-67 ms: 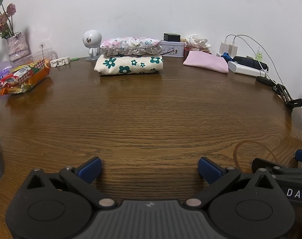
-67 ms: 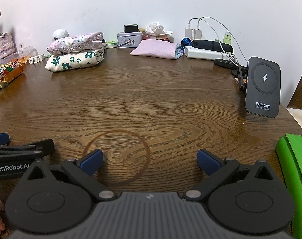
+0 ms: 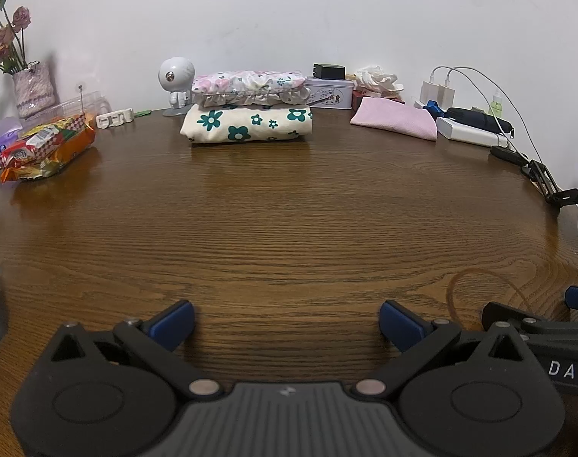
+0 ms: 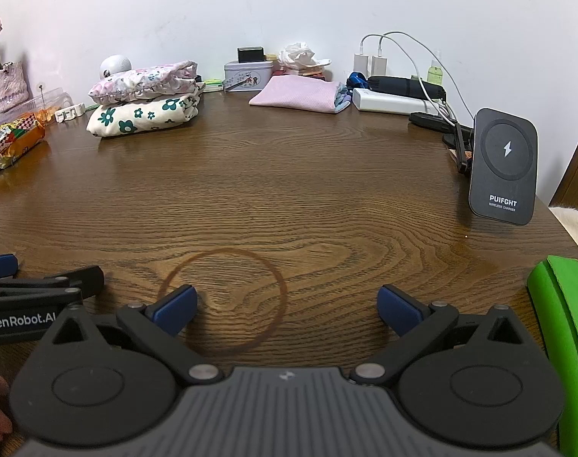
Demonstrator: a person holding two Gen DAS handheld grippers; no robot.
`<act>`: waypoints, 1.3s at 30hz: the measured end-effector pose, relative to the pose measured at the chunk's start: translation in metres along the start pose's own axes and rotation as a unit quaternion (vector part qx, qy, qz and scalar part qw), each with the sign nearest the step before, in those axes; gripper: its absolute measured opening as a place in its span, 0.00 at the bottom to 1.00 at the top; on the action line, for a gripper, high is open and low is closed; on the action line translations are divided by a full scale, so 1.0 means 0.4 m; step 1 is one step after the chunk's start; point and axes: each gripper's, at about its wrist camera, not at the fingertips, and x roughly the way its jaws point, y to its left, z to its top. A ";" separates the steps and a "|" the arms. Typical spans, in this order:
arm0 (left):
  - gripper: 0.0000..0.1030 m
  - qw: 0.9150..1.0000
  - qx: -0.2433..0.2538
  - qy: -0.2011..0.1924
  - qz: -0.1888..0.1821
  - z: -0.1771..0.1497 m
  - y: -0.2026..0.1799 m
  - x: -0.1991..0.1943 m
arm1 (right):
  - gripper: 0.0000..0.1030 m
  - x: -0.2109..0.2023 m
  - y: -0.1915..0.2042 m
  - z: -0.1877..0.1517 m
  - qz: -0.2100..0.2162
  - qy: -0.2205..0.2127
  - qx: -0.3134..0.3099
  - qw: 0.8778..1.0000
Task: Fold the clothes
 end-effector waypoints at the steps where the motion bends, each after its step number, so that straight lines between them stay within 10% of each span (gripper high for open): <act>1: 1.00 1.000 0.000 0.000 0.000 0.000 0.000 0.000 | 1.00 0.000 0.000 0.000 0.000 0.000 0.000 1.000; 39: 1.00 1.000 0.008 0.000 -0.010 -0.003 -0.001 -0.007 | 0.99 -0.001 -0.004 -0.004 0.000 -0.003 0.010 1.000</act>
